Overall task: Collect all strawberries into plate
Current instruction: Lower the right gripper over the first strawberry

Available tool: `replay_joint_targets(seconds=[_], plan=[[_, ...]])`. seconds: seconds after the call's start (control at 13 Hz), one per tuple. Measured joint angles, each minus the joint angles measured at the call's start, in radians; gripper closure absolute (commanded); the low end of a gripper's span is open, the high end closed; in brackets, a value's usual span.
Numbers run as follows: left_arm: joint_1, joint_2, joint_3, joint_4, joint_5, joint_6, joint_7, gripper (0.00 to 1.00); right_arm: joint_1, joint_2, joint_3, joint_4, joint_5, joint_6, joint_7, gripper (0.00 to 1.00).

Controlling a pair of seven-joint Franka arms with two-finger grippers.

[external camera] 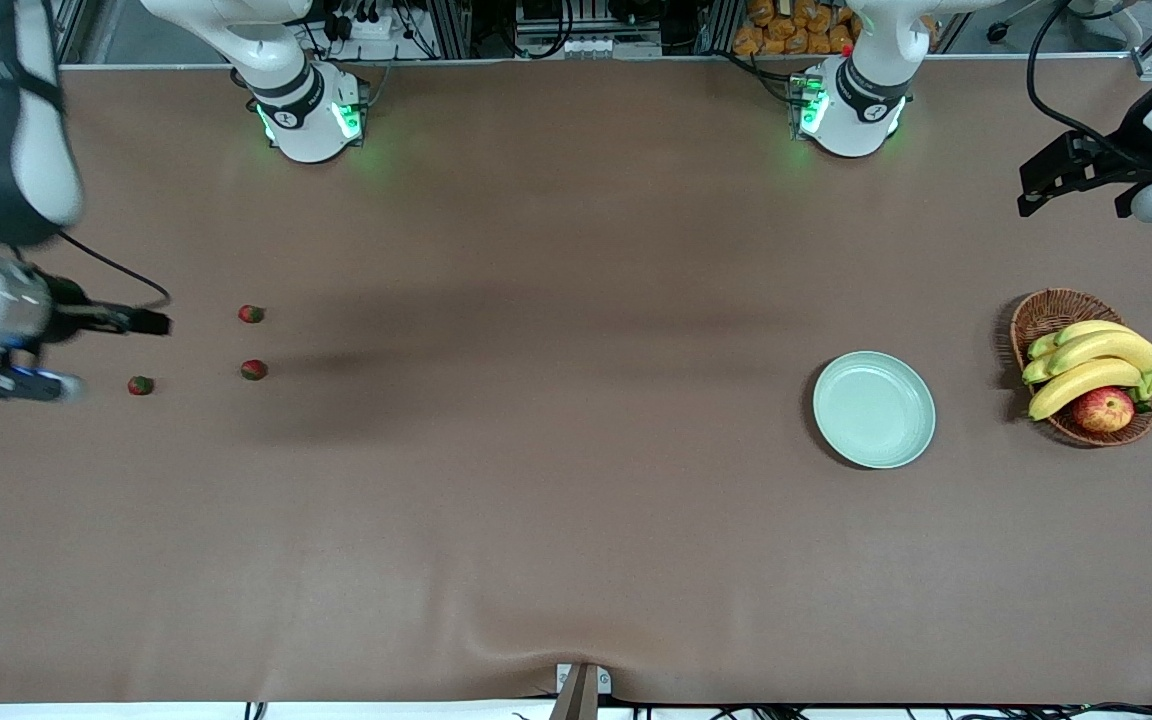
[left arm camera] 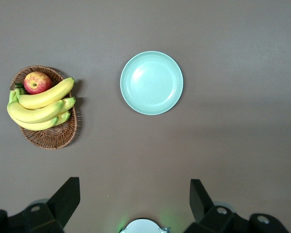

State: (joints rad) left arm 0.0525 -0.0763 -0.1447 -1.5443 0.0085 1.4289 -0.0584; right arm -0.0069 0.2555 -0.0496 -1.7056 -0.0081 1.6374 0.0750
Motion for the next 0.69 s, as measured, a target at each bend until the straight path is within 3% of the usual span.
replay_joint_targets(seconds=[0.38,0.69], plan=[[0.03,-0.001,0.007,0.002,0.0,0.005,-0.003,0.0,-0.003,0.111,-0.002,-0.246,0.0,0.338,-0.013,0.0],[0.033,-0.002,0.002,0.005,0.0,0.005,-0.003,0.0,-0.035,0.205,-0.006,-0.295,0.0,0.407,-0.081,0.06]])
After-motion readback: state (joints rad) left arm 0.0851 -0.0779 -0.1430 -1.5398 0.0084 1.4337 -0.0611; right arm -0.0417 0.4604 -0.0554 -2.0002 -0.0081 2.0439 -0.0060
